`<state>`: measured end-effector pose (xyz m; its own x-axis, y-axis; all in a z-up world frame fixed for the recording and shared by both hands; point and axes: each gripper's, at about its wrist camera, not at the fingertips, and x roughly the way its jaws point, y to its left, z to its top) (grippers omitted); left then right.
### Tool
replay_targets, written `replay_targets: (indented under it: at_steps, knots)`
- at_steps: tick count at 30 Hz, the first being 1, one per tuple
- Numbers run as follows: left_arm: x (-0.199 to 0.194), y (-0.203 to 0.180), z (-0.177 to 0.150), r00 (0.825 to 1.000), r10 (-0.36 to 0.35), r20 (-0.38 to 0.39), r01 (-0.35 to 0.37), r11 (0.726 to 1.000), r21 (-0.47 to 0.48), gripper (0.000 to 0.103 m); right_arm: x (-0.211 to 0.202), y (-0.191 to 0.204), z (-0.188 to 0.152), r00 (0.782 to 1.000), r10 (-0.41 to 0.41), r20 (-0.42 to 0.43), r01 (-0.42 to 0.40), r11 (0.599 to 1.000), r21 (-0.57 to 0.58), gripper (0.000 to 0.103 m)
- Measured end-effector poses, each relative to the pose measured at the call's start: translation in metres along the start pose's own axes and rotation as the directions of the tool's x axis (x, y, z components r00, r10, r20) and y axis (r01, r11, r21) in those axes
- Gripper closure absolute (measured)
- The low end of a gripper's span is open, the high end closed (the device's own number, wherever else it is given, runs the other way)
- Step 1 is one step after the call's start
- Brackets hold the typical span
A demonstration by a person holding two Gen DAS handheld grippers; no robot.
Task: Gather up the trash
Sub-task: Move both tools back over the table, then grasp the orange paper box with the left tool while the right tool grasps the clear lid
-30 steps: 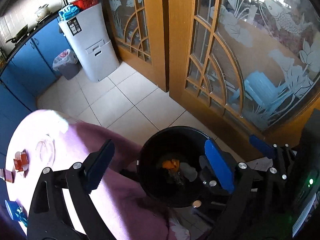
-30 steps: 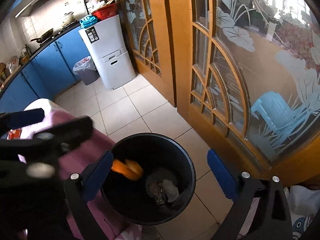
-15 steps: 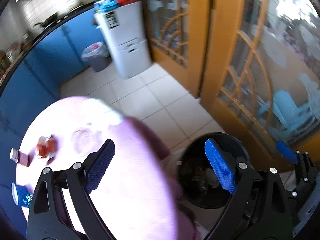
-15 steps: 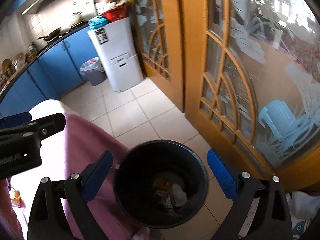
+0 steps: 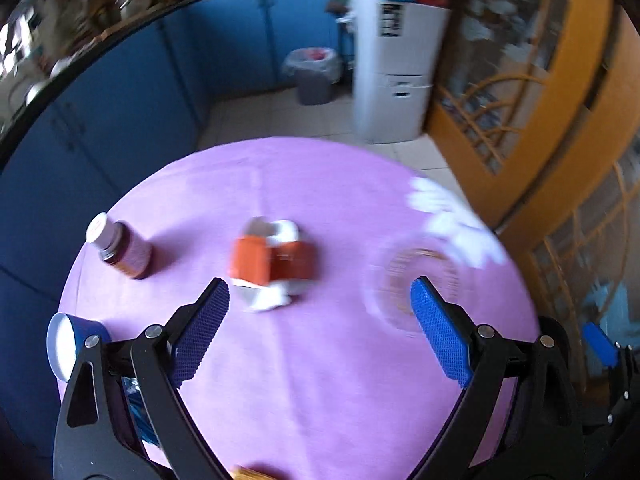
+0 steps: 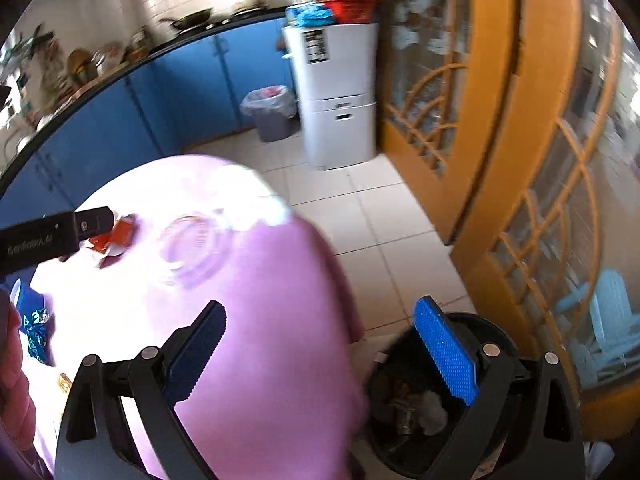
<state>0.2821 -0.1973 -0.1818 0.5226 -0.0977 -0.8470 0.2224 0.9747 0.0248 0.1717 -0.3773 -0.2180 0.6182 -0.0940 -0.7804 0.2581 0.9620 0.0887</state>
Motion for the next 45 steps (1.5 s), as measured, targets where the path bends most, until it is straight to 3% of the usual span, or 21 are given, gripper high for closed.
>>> replay_targets:
  at_steps: [6, 11, 21, 27, 30, 35, 36, 45]
  knots:
    - [0.027, 0.033, 0.003, 0.997, -0.036, -0.061, 0.034, 0.999, -0.031, 0.012, 0.028, 0.049, 0.015, 0.998, 0.043, -0.039, -0.045, 0.997, -0.065, 0.01]
    - [0.046, 0.042, 0.006, 0.994, -0.064, -0.088, 0.062, 0.998, -0.019, 0.012, 0.048, 0.078, 0.023, 0.997, 0.029, -0.073, -0.037, 0.993, -0.114, 0.01]
    - [0.074, 0.055, 0.01, 0.986, -0.101, -0.129, 0.1, 0.995, -0.013, 0.012, 0.077, 0.107, 0.037, 0.995, 0.006, -0.103, -0.021, 0.99, -0.14, 0.01]
    - [0.077, 0.057, 0.009, 0.989, -0.091, -0.116, 0.091, 0.996, 0.001, 0.012, 0.08, 0.111, 0.04, 0.996, -0.007, -0.088, -0.004, 0.991, -0.133, 0.011]
    - [0.078, 0.058, 0.01, 0.991, -0.082, -0.11, 0.082, 0.997, -0.005, 0.013, 0.077, 0.112, 0.039, 0.997, -0.013, -0.072, 0.003, 0.991, -0.135, 0.016]
    - [0.074, 0.06, 0.009, 0.995, -0.04, -0.09, 0.04, 0.999, -0.003, 0.033, 0.074, 0.112, 0.038, 0.998, -0.027, -0.064, 0.018, 0.989, -0.144, 0.017]
    - [0.073, 0.061, 0.009, 0.995, -0.041, -0.086, 0.041, 0.999, -0.007, 0.046, 0.073, 0.112, 0.039, 0.998, -0.031, -0.06, 0.022, 0.989, -0.144, 0.018]
    - [0.056, 0.067, 0.01, 0.996, -0.063, -0.059, 0.061, 0.997, -0.039, 0.064, 0.053, 0.098, 0.042, 0.999, -0.03, -0.019, 0.027, 0.992, -0.121, 0.017]
